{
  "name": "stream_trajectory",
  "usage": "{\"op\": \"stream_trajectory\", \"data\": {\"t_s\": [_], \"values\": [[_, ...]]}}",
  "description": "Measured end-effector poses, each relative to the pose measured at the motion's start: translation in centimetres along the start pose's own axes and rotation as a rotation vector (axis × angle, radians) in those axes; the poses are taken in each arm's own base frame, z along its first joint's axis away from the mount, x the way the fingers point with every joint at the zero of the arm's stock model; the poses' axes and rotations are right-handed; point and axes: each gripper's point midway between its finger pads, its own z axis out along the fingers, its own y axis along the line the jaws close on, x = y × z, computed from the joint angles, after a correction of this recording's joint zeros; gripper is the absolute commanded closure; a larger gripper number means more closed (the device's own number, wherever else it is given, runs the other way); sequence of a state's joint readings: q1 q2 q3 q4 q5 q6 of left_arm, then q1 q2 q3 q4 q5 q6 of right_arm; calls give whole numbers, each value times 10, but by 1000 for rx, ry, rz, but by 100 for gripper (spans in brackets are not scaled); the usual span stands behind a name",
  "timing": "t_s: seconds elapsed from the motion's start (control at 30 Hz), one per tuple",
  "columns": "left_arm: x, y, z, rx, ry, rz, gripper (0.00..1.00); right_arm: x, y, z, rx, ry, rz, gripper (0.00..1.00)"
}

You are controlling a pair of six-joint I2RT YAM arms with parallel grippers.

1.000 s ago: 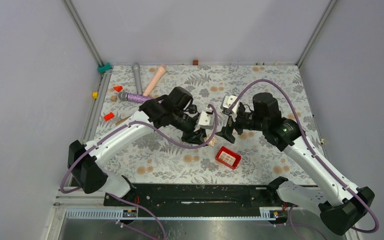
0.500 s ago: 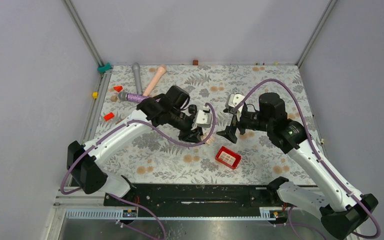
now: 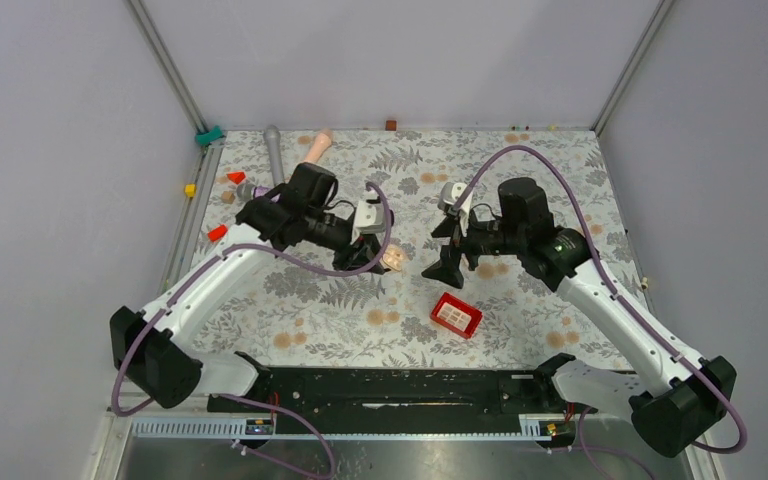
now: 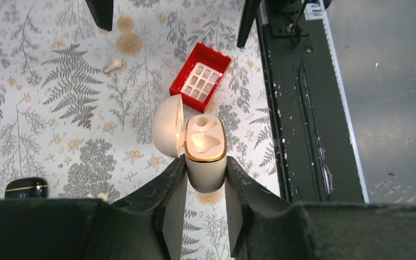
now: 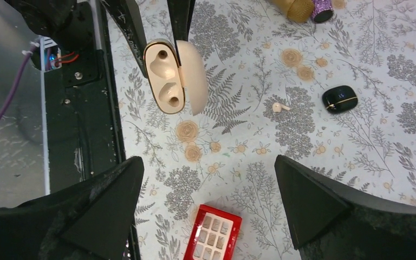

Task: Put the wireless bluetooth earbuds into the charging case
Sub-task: Open the charging case.

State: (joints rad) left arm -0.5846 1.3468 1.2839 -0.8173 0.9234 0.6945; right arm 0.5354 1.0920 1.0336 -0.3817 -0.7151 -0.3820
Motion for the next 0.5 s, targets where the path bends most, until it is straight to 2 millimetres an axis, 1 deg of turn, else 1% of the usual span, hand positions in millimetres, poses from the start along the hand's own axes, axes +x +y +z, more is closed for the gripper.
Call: {"op": "stream_trajectory", "data": {"t_s": [0.1, 0.23, 0.33, 0.4, 0.5], "values": [[-1, -9, -3, 11, -57, -7, 100, -3, 6, 1, -32, -16, 21, 1], [-6, -18, 1, 58, -110, -23, 100, -12, 14, 0, -71, -50, 37, 0], [-8, -20, 4, 83, -138, -33, 100, -20, 21, -3, -98, -85, 31, 0], [-6, -22, 7, 98, -154, -42, 100, -26, 24, -5, -106, -110, 20, 0], [4, -26, 12, 122, -161, -78, 100, -30, 25, -5, -107, -133, 22, 0]]}}
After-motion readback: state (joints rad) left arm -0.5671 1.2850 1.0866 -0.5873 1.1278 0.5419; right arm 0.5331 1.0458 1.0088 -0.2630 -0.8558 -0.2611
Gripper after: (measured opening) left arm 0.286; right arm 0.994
